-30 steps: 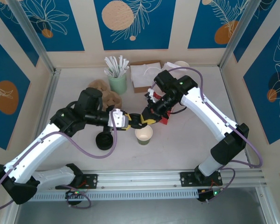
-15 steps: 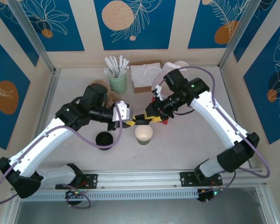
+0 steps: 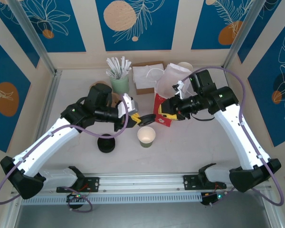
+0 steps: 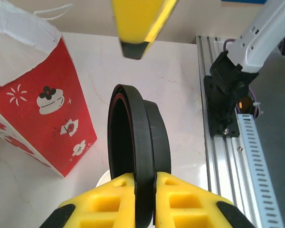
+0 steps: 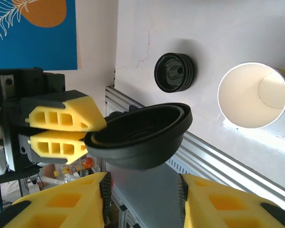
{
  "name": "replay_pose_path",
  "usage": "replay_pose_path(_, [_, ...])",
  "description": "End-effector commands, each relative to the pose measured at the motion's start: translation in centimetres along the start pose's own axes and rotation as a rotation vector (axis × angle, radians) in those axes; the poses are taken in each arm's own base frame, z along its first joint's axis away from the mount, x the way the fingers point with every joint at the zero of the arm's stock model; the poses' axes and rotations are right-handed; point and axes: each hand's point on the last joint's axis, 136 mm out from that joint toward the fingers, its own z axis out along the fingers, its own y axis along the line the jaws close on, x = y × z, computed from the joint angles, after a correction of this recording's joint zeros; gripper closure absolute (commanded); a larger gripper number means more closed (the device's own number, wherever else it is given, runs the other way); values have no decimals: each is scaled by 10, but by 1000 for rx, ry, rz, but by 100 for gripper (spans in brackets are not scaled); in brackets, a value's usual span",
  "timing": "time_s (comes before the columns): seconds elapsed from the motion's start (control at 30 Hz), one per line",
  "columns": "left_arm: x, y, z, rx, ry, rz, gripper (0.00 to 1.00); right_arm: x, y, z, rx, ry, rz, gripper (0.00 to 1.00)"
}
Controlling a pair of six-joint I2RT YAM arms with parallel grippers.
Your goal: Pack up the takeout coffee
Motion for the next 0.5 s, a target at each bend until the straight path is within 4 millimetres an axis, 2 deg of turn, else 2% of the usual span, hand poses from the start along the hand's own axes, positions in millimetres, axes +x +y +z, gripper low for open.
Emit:
replay_pose_path(0.0, [0,4,2,-16,-4,-172,87,7,-6,0,0,2,-13,57])
replay_pose_path(0.23, [12,6,2,-46,18,-515,87,27,2,-8,-91,-50,-73,57])
replay_pose_path(0.47, [28,3,8,-41,-31,-820,87,45,-24,-2,-87,-92,-23,57])
